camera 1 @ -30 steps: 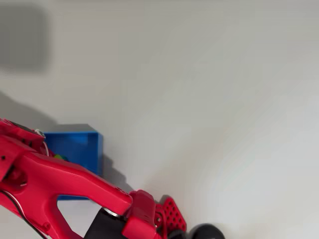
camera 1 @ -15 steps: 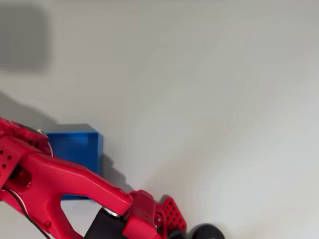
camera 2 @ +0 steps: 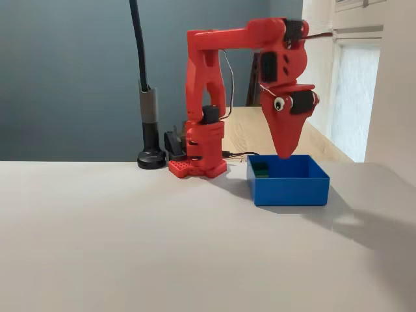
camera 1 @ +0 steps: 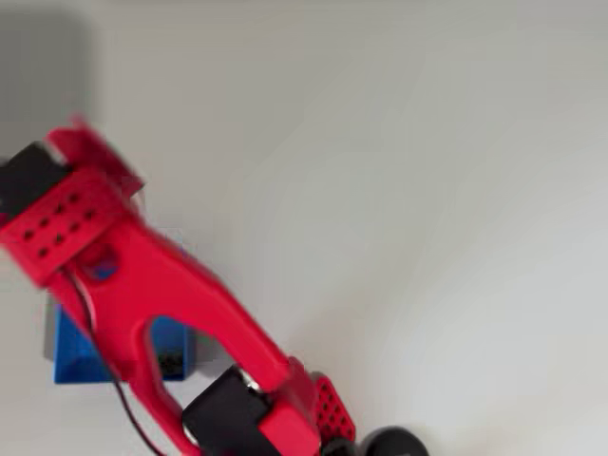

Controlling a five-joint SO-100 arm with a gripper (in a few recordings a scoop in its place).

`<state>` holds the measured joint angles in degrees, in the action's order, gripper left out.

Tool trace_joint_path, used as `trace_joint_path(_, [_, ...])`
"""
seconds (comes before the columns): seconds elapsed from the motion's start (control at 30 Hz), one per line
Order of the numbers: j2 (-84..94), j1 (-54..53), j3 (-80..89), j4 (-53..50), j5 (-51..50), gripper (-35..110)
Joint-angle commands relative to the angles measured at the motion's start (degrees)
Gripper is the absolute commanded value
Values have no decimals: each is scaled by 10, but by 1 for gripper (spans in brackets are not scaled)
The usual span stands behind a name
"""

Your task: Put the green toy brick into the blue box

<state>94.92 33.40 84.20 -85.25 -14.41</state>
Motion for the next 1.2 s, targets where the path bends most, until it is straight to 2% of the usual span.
trace_joint_path(0.0, [99,-78,-20,-11,19,0])
trace_joint_path(0.27, [287,-197,125,15,44,0])
trace_joint_path(0.5, [504,-273,354,116,89,0])
trace_joint_path(0.6, [599,-294,455,150,104,0])
trace_joint_path(0.8, [739,-330,599,156,104,0])
trace_joint_path(1.17, [842,-342,720,162,92,0])
